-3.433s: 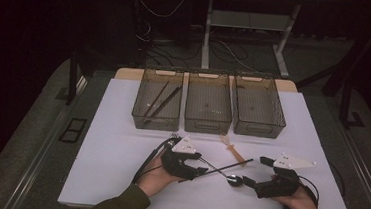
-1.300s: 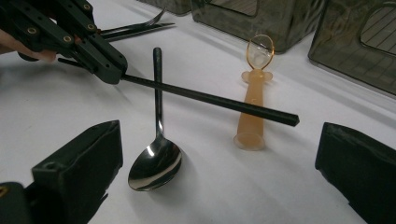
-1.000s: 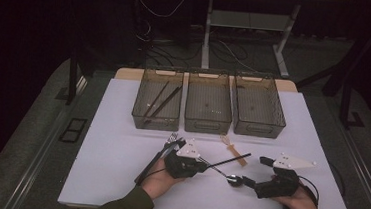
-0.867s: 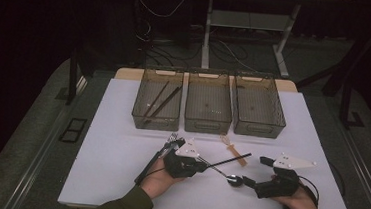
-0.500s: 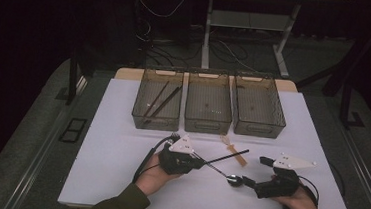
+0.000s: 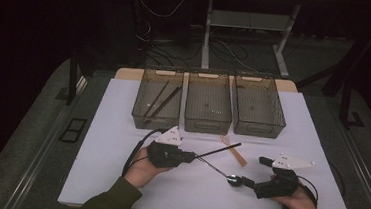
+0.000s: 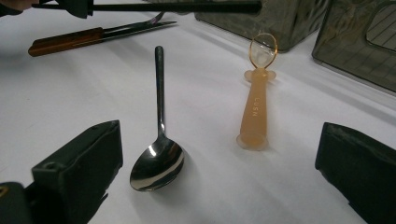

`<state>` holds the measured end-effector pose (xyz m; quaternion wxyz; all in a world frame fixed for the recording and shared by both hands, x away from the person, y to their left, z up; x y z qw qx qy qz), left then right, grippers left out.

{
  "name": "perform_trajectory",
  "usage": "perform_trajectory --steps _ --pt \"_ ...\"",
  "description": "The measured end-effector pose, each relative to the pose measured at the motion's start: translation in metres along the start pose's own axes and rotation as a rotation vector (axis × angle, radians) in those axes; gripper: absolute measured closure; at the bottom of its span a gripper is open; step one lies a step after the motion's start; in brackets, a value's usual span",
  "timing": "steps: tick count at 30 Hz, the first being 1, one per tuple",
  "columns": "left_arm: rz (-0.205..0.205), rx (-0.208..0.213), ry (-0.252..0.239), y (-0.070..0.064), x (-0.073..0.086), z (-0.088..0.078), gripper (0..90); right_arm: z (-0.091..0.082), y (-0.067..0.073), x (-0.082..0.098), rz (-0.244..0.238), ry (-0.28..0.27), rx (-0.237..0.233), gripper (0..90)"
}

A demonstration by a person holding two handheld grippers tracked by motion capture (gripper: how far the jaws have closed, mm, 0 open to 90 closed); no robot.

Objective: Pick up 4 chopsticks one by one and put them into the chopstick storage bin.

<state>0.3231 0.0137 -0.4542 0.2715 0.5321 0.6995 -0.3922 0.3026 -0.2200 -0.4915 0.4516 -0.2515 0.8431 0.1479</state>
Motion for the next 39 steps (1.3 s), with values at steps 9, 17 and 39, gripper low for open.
perform_trajectory --steps 9,17,39 --pt "-0.009 -0.018 -0.017 0.006 0.000 -0.015 85.9 0.000 0.000 0.000 -0.001 -0.002 0.000 0.9" --pt "-0.021 -0.035 -0.038 0.012 0.000 -0.030 86.0 0.000 0.000 0.000 -0.001 -0.002 0.000 0.9" --pt "-0.074 -0.142 -0.130 0.042 0.002 -0.075 86.0 0.000 -0.001 0.000 -0.004 0.000 0.002 0.9"
Point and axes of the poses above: each handheld gripper's, and its own axes: z roughly forward along the jaws, x roughly out of its underside, y roughly to its left, the point moved 9 cm from there along z, roughly forward along the jaws, and after that the axes turned 15 degrees about x, right-handed, at the moved point
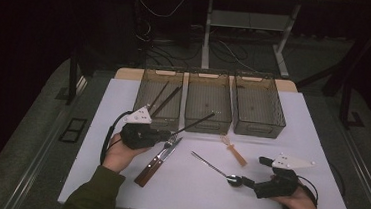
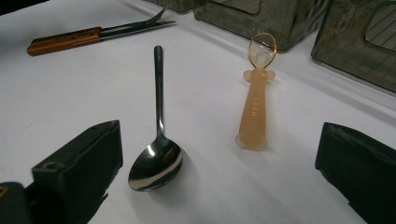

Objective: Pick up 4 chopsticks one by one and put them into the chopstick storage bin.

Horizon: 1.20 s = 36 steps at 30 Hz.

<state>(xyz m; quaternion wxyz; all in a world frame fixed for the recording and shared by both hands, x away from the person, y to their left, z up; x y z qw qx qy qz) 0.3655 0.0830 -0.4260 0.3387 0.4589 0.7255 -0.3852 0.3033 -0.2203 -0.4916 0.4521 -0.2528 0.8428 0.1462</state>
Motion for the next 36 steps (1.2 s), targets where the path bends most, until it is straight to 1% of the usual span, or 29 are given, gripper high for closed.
perform_trajectory --steps 5,11,13,15,18,24,27,28,30,33,36 --pt "-0.020 -0.036 -0.024 0.010 -0.001 -0.010 86.0 0.000 0.000 0.000 0.000 -0.001 0.001 0.9" --pt "-0.037 -0.084 -0.068 0.023 -0.004 -0.025 86.0 0.000 0.000 0.000 -0.001 0.000 0.002 0.9" --pt "-0.037 -0.108 -0.066 0.029 -0.005 -0.029 86.0 0.000 -0.001 0.000 0.004 0.001 0.004 0.9" --pt "-0.041 -0.121 -0.077 0.035 -0.007 -0.033 86.0 0.000 -0.001 0.000 0.005 0.001 0.006 0.9" --pt "-0.048 -0.146 -0.080 0.044 -0.009 -0.037 86.0 0.000 -0.001 0.000 0.004 0.003 0.009 0.9" --pt "-0.078 -0.203 -0.075 0.063 -0.013 -0.043 86.0 0.000 -0.002 0.000 0.007 0.005 0.010 0.9" --pt "-0.091 -0.221 -0.086 0.072 -0.017 -0.046 86.0 0.000 -0.002 0.000 0.007 0.003 0.010 0.9" --pt "-0.100 -0.228 -0.090 0.075 -0.018 -0.046 85.9 0.000 -0.002 0.000 0.007 0.003 0.010 0.9" --pt "-0.106 -0.248 -0.092 0.081 -0.021 -0.047 86.0 0.000 -0.002 0.000 0.008 0.002 0.011 0.9" --pt "-0.120 -0.280 -0.085 0.093 -0.025 -0.047 85.9 0.000 -0.002 0.000 0.008 0.001 0.011 0.9" --pt "-0.134 -0.301 -0.090 0.103 -0.029 -0.045 86.0 0.000 -0.002 0.000 0.007 0.002 0.010 0.9"
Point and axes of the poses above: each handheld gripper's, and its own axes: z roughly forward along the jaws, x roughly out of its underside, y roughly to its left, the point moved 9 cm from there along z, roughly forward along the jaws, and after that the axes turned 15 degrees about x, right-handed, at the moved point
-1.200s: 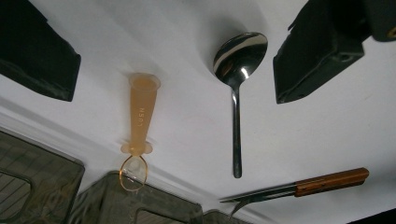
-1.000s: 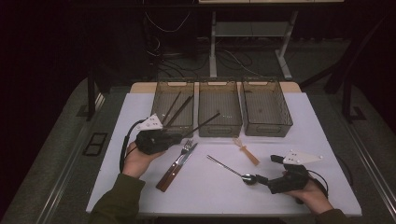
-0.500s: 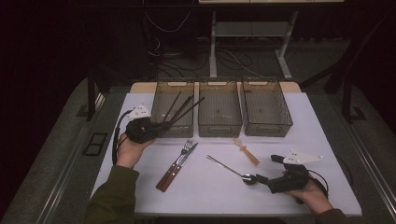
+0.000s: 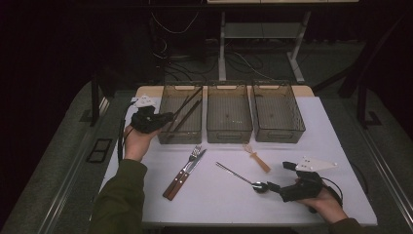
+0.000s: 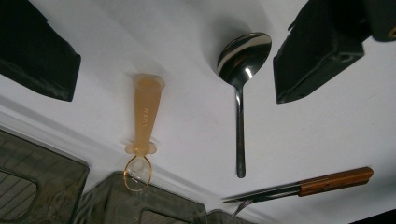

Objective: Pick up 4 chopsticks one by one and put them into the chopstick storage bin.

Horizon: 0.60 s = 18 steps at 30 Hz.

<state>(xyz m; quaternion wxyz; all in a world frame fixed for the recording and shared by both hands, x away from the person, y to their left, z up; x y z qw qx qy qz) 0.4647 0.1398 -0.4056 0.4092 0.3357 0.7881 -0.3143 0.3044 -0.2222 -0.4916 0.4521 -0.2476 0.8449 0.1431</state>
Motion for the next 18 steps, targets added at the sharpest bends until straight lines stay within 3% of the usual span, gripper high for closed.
perform_trajectory --steps 8,18 --pt "-0.049 -0.068 0.027 0.024 -0.007 0.020 85.9 0.000 0.000 0.000 0.000 -0.003 -0.002 1.0" --pt "-0.144 -0.133 0.112 0.048 0.008 0.041 85.9 -0.001 0.000 -0.001 0.002 -0.005 -0.008 0.9"
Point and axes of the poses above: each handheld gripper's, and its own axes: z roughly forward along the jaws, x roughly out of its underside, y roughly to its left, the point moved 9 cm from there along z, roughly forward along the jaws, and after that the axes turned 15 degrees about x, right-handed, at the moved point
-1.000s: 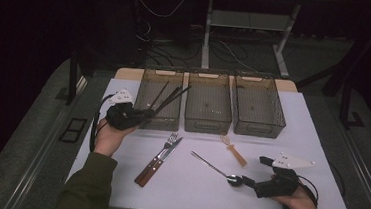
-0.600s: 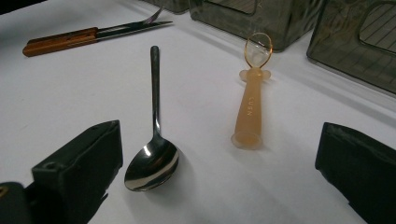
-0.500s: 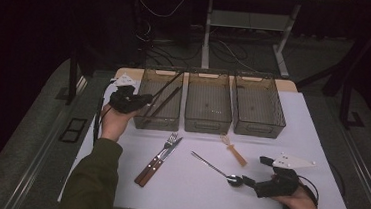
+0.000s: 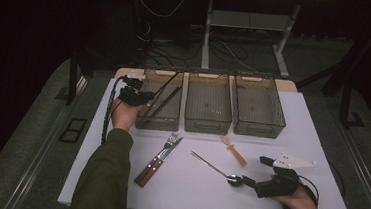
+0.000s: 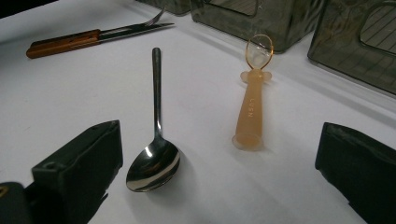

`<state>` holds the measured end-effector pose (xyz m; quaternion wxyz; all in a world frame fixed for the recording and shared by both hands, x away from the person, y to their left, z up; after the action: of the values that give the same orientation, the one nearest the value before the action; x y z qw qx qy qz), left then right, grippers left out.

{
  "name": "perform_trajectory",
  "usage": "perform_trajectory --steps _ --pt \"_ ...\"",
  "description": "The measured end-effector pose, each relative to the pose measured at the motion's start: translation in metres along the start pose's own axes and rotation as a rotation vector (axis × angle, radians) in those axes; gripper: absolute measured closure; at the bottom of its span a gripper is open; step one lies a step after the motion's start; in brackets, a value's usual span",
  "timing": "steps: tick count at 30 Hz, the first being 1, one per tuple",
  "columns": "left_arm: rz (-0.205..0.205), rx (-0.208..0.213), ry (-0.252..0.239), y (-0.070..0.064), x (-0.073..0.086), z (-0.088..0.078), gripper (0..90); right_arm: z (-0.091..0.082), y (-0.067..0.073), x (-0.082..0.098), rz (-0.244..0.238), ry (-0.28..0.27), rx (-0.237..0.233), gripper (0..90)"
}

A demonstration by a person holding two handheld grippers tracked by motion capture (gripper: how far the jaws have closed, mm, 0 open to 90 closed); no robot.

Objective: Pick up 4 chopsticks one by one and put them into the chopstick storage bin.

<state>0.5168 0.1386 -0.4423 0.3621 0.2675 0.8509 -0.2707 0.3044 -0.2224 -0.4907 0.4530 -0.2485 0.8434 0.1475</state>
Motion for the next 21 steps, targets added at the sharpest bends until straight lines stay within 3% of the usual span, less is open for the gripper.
perform_trajectory --steps 8,21 --pt "-0.030 -0.025 0.082 0.004 0.011 0.010 85.9 0.000 0.001 0.000 -0.002 -0.001 -0.001 0.9" --pt "-0.039 -0.031 0.095 0.004 0.012 0.013 85.6 0.000 0.000 0.000 -0.004 -0.004 -0.002 0.9"
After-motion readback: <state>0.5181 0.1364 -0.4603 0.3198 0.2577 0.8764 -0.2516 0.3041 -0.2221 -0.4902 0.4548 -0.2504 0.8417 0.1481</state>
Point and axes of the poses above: each handheld gripper's, and its own axes: z roughly forward along the jaws, x roughly out of its underside, y roughly to its left, the point moved 9 cm from there along z, roughly forward along the jaws, and after that the axes turned 15 degrees about x, right-handed, at the moved point
